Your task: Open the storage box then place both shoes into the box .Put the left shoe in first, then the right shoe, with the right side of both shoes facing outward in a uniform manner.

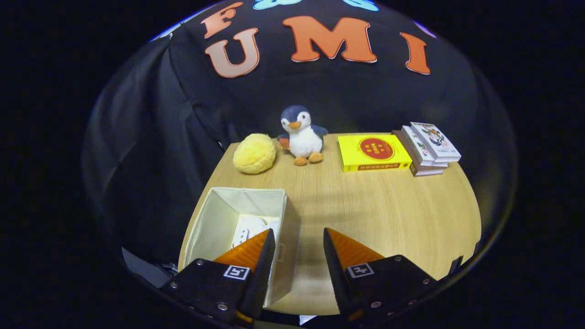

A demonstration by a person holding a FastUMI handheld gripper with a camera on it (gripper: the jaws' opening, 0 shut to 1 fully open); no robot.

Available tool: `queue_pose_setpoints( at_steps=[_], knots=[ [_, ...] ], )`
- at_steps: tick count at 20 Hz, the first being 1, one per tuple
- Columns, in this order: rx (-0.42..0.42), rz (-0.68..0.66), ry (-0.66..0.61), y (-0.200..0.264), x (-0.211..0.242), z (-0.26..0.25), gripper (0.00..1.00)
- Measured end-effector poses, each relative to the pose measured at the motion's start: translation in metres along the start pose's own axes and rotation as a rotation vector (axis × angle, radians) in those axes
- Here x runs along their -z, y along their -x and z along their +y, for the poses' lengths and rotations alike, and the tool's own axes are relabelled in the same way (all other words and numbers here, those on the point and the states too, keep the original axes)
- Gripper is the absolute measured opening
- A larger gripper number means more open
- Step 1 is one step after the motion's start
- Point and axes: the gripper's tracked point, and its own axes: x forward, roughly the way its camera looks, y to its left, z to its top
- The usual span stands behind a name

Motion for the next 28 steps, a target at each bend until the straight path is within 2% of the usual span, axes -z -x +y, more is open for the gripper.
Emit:
queue_pose_setpoints(
  at_steps=[4,5,11,19,24,28],
  knots=[
    [0.028,-0.170,0.049,0.032,-0.039,-0.050,0.76],
    [0.039,-0.216,0.058,0.041,-0.048,-0.062,0.82],
    [0.105,-0.428,0.067,0.103,-0.088,-0.134,0.95],
    [0.184,-0.656,0.063,0.160,-0.119,-0.205,0.97],
    [0.190,-0.801,0.088,0.185,-0.136,-0.208,0.97],
    [0.195,-0.864,0.108,0.192,-0.145,-0.203,0.97]
  ],
)
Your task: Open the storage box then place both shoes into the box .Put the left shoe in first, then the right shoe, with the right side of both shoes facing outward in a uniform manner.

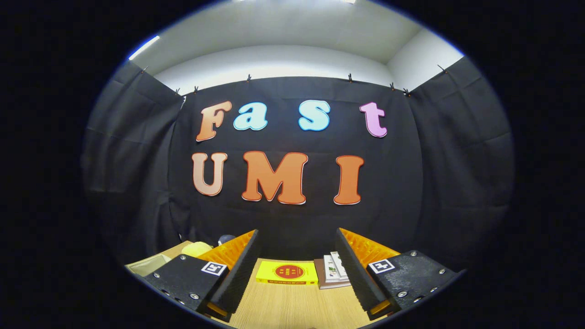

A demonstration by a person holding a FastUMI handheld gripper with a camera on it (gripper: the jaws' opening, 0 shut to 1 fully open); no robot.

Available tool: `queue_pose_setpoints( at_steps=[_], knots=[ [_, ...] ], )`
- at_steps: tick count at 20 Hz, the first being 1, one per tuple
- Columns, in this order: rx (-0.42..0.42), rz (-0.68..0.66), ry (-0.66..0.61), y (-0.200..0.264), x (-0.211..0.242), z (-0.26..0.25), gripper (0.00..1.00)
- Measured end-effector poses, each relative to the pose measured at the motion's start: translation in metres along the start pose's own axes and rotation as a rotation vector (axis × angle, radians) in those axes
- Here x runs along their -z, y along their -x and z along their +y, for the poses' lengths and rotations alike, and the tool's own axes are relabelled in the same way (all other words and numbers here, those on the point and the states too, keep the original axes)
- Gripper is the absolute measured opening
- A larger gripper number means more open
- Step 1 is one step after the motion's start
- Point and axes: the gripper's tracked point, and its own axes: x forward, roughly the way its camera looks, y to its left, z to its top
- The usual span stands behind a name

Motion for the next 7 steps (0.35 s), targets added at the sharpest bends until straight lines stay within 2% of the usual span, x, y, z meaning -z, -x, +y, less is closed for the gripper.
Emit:
queue_pose_setpoints(
  at_steps=[7],
  knots=[
    [0.002,-0.020,-0.005,-0.0041,-0.0012,0.0079,0.97]
  ],
)
